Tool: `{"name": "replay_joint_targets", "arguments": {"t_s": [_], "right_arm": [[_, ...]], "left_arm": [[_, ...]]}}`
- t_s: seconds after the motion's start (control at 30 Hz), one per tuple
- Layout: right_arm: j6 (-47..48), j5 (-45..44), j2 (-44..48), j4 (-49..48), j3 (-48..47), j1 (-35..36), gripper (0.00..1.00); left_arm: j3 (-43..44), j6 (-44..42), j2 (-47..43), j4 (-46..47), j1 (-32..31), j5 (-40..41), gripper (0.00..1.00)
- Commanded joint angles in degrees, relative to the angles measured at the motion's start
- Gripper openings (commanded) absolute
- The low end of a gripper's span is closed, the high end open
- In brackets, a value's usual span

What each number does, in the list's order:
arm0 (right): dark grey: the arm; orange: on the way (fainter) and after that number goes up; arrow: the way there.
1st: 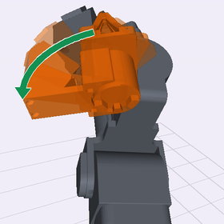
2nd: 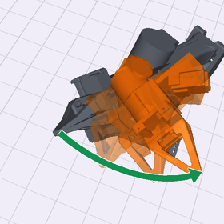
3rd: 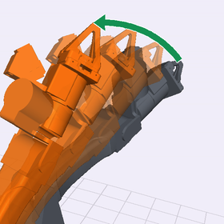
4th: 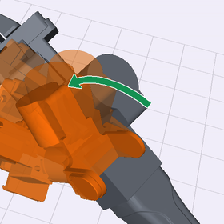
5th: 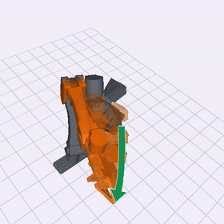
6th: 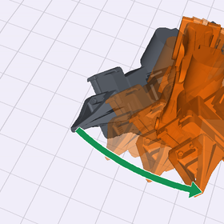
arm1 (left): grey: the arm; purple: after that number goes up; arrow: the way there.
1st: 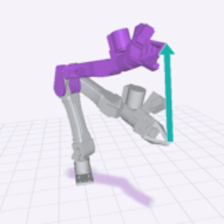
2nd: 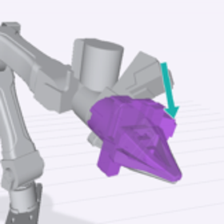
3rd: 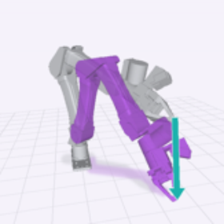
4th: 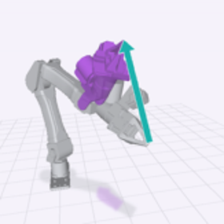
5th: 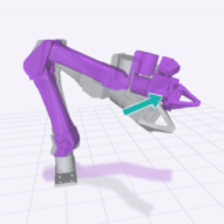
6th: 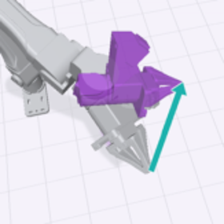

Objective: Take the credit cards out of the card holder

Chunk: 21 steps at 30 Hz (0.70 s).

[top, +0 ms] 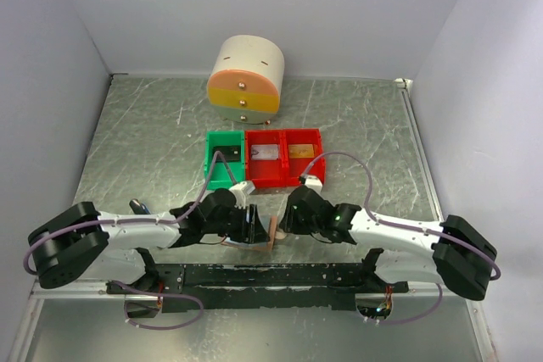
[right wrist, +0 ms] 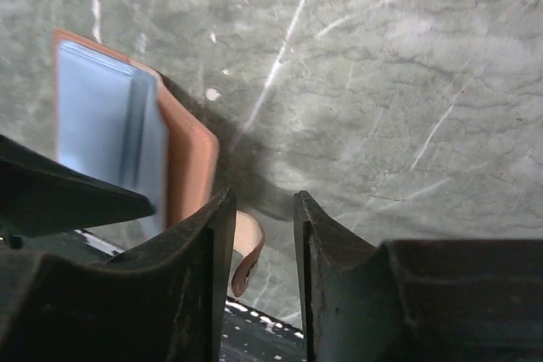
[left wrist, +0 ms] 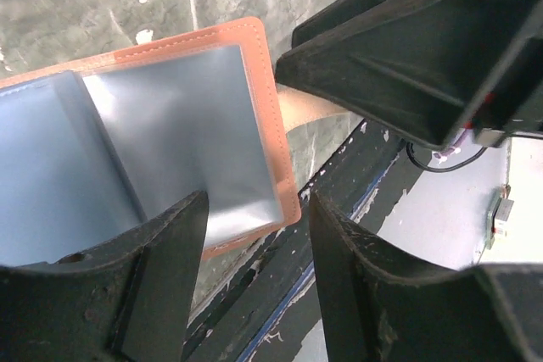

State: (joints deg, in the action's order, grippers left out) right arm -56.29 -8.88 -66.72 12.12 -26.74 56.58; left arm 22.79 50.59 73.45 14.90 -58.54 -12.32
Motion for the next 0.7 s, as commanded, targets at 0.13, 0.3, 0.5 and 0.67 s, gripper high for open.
{"name": "replay_joint_targets", "arguments": {"t_s": [0.13,0.3,0.5,0.67], "right_arm": [[0.5,-4.8,7.0,8.4,-6.9,-0.3,0.35],[0.9,1.3,7.3,0.2,-6.3,-0.3,0.25],[-0.2,7.7,-1.7,-10.3,-5.6,-0.3,0.14],[-0.9,8.7,-9.5,-14.0,-5.2,-0.4,0.12]], "left_arm": [[-1.3,1.6,2.9,5.0,-0.9,2.4,0.57],[-1.3,1.6,2.7,3.5,-1.2,3.7,0.52],[-1.2,1.1,0.9,1.4,-1.2,4.3,0.51],[-1.7,1.6,-0.3,-0.9,-1.5,6.7,0.50]]}}
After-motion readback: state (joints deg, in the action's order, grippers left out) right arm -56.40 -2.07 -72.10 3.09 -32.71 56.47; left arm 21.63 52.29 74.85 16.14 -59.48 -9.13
